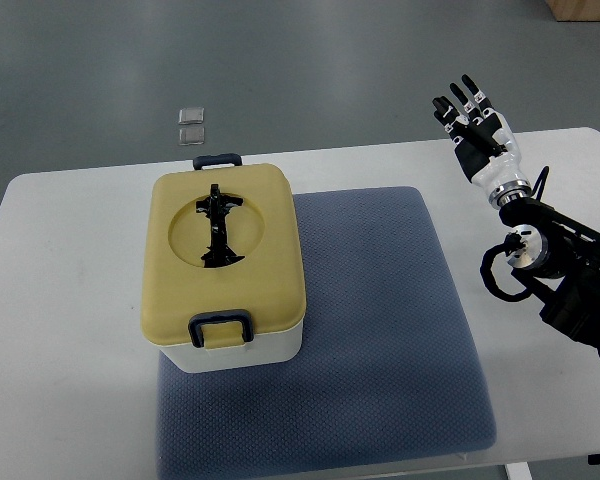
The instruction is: Open white storage box with right hand
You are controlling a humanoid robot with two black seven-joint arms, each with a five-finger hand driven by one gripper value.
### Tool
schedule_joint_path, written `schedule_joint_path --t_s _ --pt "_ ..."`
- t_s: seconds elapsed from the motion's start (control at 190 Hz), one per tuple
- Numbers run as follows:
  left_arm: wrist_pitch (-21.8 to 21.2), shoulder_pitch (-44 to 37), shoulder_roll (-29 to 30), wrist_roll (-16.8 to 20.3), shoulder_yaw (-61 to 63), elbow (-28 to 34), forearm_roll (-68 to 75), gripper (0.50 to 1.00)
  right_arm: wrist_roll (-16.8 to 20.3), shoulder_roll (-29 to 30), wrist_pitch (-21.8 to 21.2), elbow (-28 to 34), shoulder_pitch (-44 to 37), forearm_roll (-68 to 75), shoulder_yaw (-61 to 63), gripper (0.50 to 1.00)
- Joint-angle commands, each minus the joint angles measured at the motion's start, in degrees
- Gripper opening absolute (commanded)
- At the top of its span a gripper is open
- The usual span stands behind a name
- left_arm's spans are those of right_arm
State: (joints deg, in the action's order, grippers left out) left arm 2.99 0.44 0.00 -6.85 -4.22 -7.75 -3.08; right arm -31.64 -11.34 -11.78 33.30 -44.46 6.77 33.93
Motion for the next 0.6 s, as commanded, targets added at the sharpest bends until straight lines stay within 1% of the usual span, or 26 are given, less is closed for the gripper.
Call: schedule_joint_path --t_s 0.0,0.595 --pt "0.0 0.0 0.0 0.0 0.1 0.0 0.0 1.000 0.0 0.0 0.0 -0.1 0.0 0.0 0.0 0.928" --pt "0.0 0.0 0.0 0.0 0.0 -0.1 -0.1 1.000 0.0 -0.3 0.0 -0.1 -0.1 0.0 0.0 0.928"
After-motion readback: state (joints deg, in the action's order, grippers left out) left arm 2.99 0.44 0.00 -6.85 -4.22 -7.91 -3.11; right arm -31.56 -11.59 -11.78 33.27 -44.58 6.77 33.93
